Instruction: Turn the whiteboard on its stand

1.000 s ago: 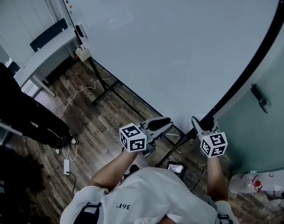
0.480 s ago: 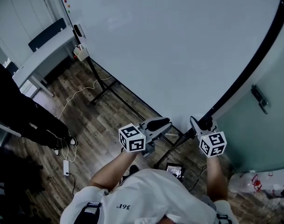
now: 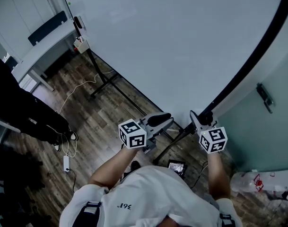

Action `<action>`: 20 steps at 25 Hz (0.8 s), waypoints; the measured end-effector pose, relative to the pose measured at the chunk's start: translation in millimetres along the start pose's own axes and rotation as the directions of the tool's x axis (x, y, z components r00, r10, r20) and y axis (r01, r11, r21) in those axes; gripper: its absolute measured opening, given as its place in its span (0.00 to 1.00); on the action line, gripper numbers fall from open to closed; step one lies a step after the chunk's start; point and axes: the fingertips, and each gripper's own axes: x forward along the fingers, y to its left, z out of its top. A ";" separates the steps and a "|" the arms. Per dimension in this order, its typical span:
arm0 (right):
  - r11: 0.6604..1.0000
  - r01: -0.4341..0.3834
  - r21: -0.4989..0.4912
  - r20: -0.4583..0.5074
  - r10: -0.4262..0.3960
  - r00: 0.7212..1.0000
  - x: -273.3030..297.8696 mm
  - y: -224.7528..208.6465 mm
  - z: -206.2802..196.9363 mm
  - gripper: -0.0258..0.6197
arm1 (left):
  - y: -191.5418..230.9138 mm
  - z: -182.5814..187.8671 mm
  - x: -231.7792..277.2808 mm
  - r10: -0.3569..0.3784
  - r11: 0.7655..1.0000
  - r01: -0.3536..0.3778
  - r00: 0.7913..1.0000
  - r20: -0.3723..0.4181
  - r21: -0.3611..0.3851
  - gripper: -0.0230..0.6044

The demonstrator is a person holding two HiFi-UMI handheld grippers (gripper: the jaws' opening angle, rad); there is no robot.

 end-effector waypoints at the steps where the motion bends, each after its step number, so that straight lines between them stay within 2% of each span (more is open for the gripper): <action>1: 1.000 -0.003 -0.001 0.000 0.003 1.000 2.3 1.5 -0.1 0.34 | 1.1 -0.2 -1.3 0.002 1.000 -0.002 1.000 0.001 -0.001 0.15; 20: 1.000 -0.028 -0.007 -0.009 0.028 1.000 27.8 5.4 0.1 0.33 | 17.6 -2.7 -15.6 0.040 0.999 -0.040 0.999 0.000 -0.017 0.15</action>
